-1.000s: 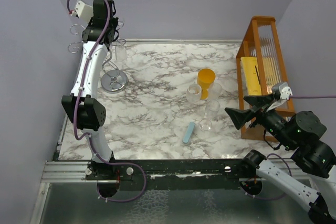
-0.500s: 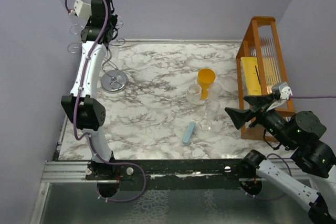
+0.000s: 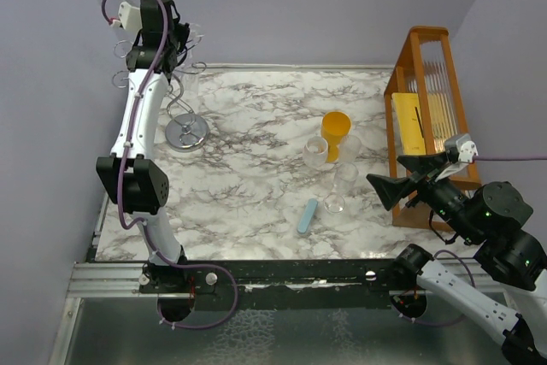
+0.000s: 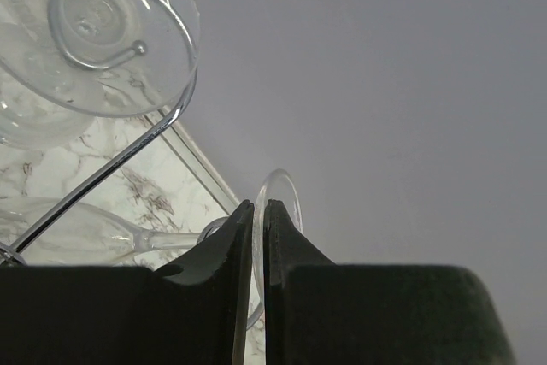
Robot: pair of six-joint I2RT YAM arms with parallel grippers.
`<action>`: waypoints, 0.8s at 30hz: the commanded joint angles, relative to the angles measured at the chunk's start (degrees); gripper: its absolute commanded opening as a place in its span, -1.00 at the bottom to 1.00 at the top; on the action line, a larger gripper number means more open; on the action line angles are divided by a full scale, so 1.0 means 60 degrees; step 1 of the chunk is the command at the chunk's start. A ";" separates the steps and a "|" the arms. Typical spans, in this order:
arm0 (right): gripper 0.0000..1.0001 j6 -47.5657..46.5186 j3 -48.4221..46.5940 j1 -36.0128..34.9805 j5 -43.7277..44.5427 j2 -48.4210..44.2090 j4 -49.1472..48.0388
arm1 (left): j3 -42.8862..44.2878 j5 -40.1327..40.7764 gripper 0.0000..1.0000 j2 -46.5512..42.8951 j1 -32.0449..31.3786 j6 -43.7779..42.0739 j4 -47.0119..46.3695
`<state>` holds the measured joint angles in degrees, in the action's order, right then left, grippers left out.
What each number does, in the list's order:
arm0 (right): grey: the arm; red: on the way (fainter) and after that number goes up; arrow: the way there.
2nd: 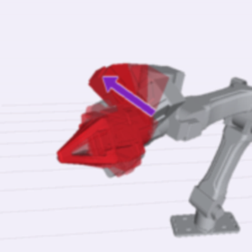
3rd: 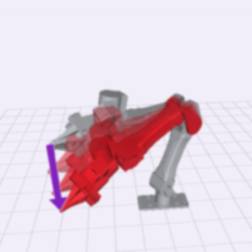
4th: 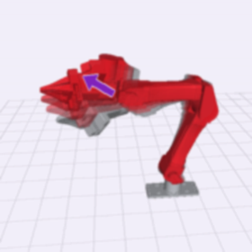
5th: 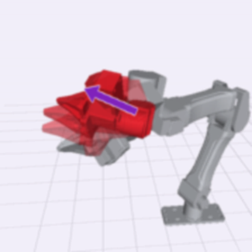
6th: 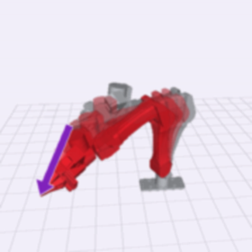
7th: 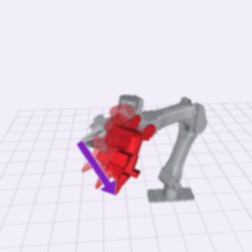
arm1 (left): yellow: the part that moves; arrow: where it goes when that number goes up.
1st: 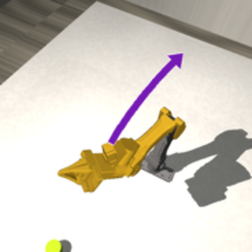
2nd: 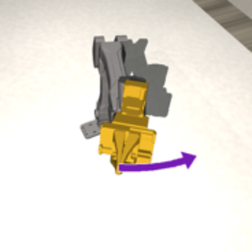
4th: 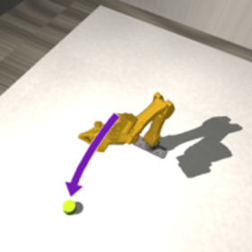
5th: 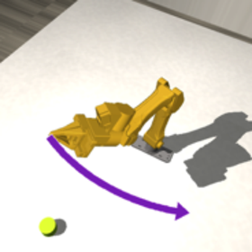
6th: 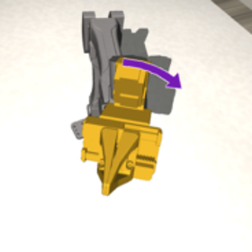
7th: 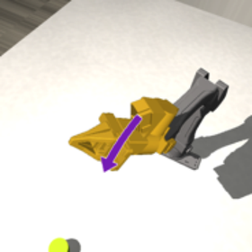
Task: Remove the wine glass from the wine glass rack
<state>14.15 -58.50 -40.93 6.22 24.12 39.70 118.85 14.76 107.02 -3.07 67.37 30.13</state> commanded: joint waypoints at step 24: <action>1.00 0.0413 -0.0048 -0.0051 -0.0180 -0.0335 -0.0161 | -0.0874 -0.0668 -1.00 -0.1577 0.0071 0.0076 -0.0841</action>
<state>15.97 -58.48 -40.93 6.13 23.07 39.42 113.80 10.09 99.94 -3.05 67.59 27.49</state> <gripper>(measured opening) 0.998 0.096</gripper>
